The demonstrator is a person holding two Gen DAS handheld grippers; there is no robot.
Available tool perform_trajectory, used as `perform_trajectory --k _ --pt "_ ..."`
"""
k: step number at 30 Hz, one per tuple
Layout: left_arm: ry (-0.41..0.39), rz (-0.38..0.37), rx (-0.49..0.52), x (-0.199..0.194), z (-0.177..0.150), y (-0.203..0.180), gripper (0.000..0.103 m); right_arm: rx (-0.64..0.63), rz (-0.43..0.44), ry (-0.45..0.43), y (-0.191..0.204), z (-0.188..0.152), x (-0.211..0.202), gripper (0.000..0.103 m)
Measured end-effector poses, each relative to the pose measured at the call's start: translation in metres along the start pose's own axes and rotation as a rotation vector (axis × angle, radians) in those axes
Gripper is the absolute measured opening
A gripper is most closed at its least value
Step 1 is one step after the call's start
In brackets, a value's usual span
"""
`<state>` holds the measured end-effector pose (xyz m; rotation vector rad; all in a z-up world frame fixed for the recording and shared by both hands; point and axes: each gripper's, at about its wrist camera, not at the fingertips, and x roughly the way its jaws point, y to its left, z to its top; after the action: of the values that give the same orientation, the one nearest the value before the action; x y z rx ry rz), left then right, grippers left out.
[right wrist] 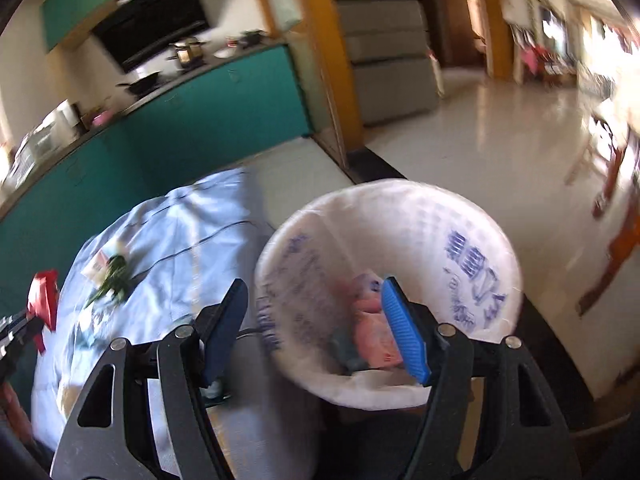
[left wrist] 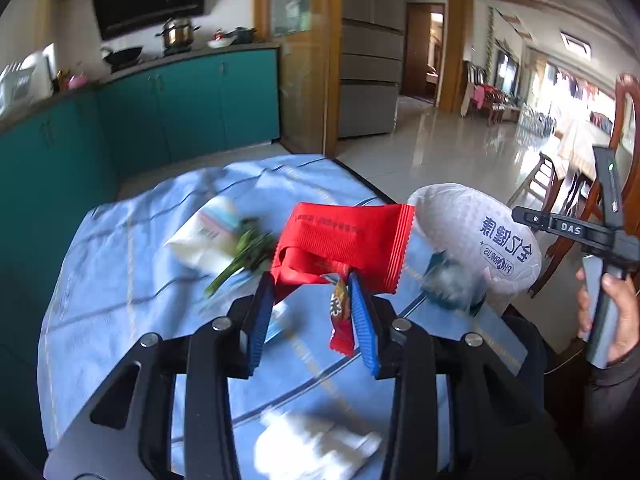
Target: Collect trash
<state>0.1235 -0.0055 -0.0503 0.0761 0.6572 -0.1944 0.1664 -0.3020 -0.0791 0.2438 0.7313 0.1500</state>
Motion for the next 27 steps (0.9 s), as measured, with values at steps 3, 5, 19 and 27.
perform_trajectory --k 3,5,19,27 --pt "-0.012 -0.044 0.018 0.005 0.004 -0.016 0.04 -0.13 0.082 0.05 0.03 -0.014 0.004 0.084" --pt "0.004 -0.026 0.029 0.01 0.002 -0.022 0.04 -0.206 0.152 0.099 0.054 -0.029 0.015 0.09" --pt "0.127 0.021 0.047 0.031 -0.023 -0.014 0.089 -0.324 0.217 0.19 0.098 -0.056 0.046 0.05" --pt "0.266 -0.008 0.012 0.092 -0.028 -0.029 0.093 -0.212 0.143 0.15 0.059 -0.047 0.025 0.051"
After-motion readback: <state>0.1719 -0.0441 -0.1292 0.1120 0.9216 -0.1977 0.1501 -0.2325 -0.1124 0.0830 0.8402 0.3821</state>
